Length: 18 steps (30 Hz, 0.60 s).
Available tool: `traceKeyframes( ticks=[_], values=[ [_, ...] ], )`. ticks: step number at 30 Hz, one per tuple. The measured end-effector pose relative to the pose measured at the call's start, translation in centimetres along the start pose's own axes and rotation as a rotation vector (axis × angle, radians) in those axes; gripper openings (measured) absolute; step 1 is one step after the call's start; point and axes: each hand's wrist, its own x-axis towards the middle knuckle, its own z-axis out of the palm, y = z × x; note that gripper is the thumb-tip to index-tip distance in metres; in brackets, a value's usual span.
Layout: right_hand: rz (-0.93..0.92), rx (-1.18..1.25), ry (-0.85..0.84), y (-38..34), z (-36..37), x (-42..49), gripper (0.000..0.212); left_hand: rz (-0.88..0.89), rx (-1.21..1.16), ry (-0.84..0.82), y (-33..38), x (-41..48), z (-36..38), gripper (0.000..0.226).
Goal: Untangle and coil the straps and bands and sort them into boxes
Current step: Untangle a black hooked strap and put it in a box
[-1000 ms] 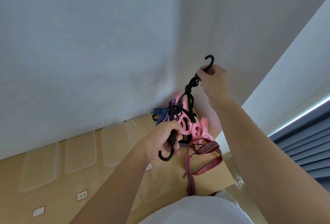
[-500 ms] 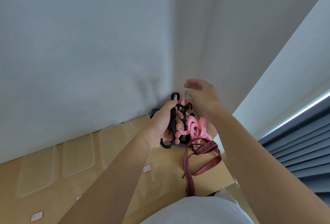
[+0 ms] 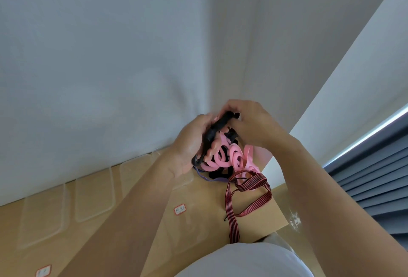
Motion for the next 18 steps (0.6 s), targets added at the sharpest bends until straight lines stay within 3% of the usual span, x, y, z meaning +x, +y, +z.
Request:
traceKeyframes(
  ticks=[4, 8, 12, 18],
  values=[
    [-0.106, 0.027, 0.261, -0.4, -0.4, 0.2, 0.037, 0.027, -0.108, -0.023, 0.6, -0.6, -0.3, 0.036],
    [-0.272, 0.031, 0.421, -0.8, -1.8, 0.7, 0.053, 0.179, 0.009, -0.069, 1.8, -1.8, -0.2, 0.017],
    [-0.343, 0.059, 0.485, -1.7, -2.7, 0.8, 0.062, 0.308, 0.148, -0.076, 3.4, -2.3, 0.1, 0.017],
    [-0.315, 0.019, 0.525, -1.7, -3.4, 0.6, 0.063, 0.38, 0.112, -0.054, 5.0, -2.4, 1.6, 0.008]
  ],
)
